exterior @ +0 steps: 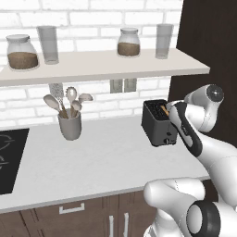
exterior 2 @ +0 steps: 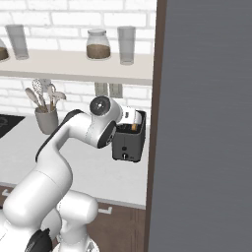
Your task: Start the toaster. Once the lever pops up, take the bread to the plate on the dining counter.
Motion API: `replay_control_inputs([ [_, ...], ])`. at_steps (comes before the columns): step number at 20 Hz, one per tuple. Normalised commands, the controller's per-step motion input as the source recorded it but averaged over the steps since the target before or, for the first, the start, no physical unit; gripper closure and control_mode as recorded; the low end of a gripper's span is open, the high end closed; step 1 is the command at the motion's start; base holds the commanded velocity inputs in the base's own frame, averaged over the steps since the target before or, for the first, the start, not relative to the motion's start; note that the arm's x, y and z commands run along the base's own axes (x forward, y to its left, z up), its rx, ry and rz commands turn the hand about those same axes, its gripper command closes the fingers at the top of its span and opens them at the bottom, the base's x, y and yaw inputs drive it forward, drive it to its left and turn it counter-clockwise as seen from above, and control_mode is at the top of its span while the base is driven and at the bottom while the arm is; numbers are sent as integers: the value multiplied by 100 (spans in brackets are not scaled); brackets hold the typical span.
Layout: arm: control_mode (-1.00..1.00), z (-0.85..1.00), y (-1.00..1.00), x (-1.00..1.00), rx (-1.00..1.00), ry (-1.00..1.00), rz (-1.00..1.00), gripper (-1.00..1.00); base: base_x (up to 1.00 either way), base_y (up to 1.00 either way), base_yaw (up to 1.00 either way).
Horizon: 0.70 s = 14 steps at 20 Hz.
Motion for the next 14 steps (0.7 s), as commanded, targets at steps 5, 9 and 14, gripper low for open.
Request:
replay_control_inputs([
  [5, -100, 0, 0, 0, 0, 0, 0, -100, 0, 0, 0],
  [9, -100, 0, 0, 0, 0, 0, 0, -100, 0, 0, 0],
  [14, -100, 0, 0, 0, 0, 0, 0, -100, 0, 0, 0],
])
